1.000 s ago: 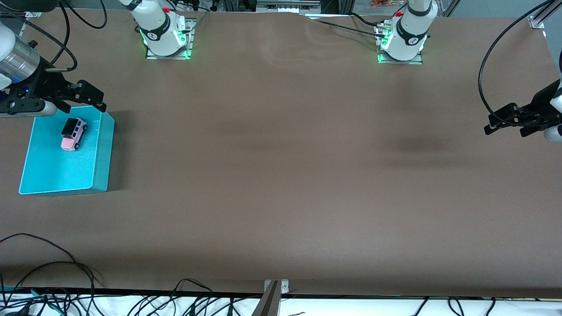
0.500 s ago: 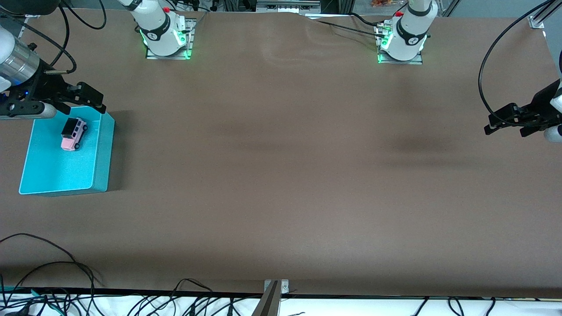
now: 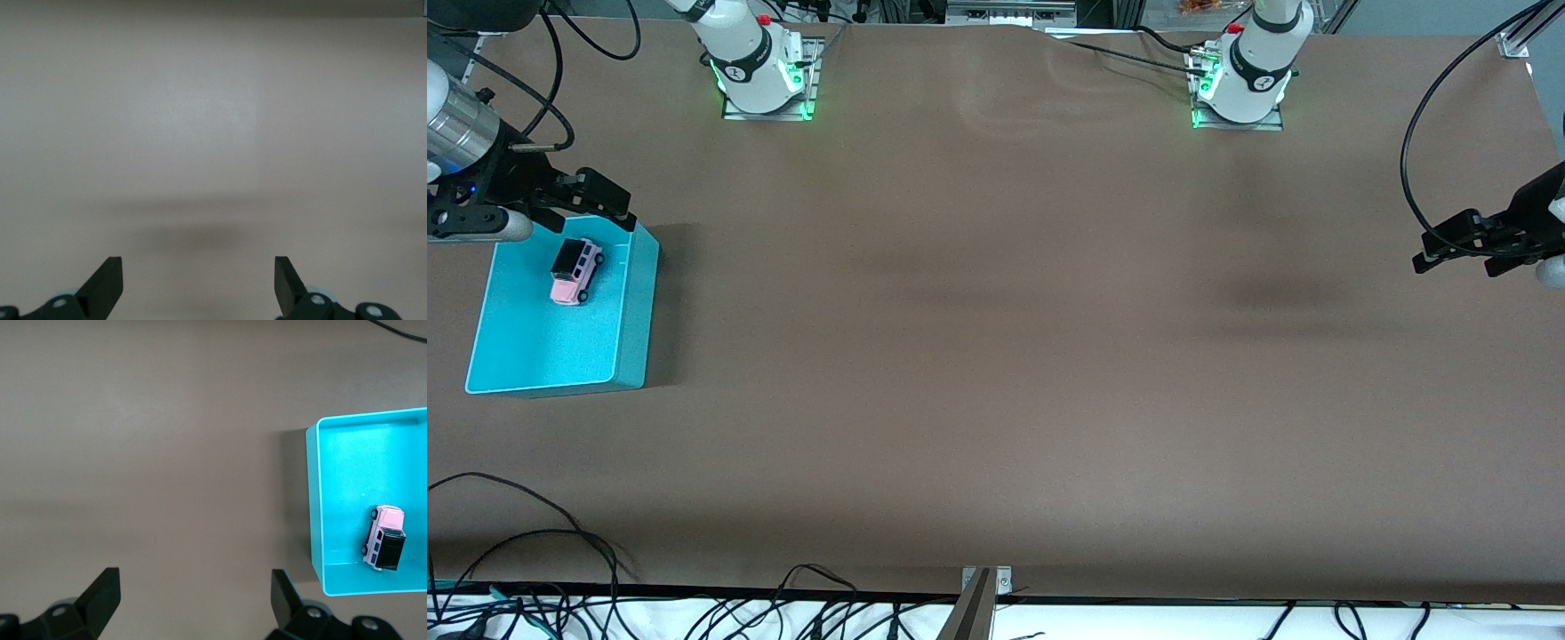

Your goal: Wind and store pink jeep toy

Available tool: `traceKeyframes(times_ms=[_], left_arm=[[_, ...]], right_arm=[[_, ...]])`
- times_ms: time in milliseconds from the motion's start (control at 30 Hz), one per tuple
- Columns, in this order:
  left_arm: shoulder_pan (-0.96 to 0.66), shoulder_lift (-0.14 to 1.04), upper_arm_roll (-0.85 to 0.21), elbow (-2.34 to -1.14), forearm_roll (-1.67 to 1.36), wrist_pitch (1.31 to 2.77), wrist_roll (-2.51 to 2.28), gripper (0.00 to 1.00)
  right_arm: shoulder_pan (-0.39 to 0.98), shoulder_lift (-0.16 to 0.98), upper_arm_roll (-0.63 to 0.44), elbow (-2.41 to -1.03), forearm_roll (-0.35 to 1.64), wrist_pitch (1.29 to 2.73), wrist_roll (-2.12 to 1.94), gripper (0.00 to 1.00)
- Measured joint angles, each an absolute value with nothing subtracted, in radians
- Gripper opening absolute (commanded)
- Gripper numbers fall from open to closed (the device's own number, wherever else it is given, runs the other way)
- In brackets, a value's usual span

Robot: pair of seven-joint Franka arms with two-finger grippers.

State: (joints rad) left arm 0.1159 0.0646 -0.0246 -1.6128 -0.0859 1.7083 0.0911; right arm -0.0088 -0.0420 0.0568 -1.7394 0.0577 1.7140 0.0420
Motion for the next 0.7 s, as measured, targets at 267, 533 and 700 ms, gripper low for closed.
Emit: traceKeyframes(times_ms=[267,533,700], left_arm=[[0.118,0.065,-0.025,-1.613,-0.086,1.708,0.091,1.00],[0.118,0.065,-0.025,-1.613,-0.086,1.708,0.091,1.00],[0.118,0.065,-0.025,-1.613,-0.086,1.708,0.091,1.00]], right_arm=[[-0.009,-0.041,0.056,-1.732,0.058,1.715,0.042,1.00],[-0.009,-0.037,0.055,-1.726,0.058,1.717,0.042,1.00],[-0.009,-0.027,0.054,-1.711,0.058,1.718,0.042,1.00]])
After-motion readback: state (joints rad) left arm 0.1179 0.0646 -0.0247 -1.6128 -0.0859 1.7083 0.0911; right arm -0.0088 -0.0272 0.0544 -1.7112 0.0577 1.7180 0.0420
